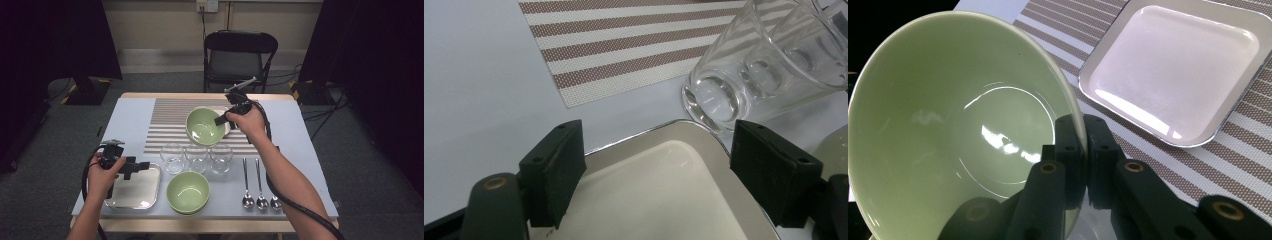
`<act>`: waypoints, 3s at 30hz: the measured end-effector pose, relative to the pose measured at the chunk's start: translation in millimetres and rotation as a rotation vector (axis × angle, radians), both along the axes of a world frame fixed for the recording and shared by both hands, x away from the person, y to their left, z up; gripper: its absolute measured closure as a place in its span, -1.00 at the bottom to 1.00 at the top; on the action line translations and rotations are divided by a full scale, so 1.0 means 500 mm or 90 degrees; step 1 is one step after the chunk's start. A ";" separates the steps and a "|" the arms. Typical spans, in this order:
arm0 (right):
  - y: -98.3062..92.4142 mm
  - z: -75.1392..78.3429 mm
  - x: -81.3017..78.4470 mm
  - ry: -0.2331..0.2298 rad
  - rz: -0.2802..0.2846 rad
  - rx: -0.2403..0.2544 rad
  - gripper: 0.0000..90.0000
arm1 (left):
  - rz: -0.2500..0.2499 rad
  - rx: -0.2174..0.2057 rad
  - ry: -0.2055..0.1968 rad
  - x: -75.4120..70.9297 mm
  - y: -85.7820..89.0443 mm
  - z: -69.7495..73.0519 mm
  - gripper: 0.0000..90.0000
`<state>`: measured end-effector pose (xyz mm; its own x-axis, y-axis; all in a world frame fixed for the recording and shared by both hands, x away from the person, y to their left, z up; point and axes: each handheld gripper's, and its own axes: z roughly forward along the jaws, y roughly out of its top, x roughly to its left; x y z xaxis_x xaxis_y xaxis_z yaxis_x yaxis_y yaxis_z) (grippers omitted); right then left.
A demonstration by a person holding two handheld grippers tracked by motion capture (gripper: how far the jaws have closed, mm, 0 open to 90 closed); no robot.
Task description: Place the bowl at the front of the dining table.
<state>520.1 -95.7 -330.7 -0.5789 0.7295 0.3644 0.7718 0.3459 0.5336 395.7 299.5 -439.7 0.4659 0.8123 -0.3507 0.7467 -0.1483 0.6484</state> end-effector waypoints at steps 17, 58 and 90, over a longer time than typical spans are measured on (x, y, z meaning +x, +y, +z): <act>-0.014 0.000 0.020 -0.004 -0.029 0.001 0.92 | -0.002 0.001 -0.001 -0.001 0.002 0.000 -0.51; -0.022 -0.010 0.063 -0.002 -0.064 0.007 0.92 | 0.000 -0.002 -0.002 0.001 0.006 -0.001 -0.51; -0.033 -0.034 0.094 -0.008 -0.105 0.016 0.92 | 0.003 0.003 0.001 0.003 0.008 -0.003 -0.51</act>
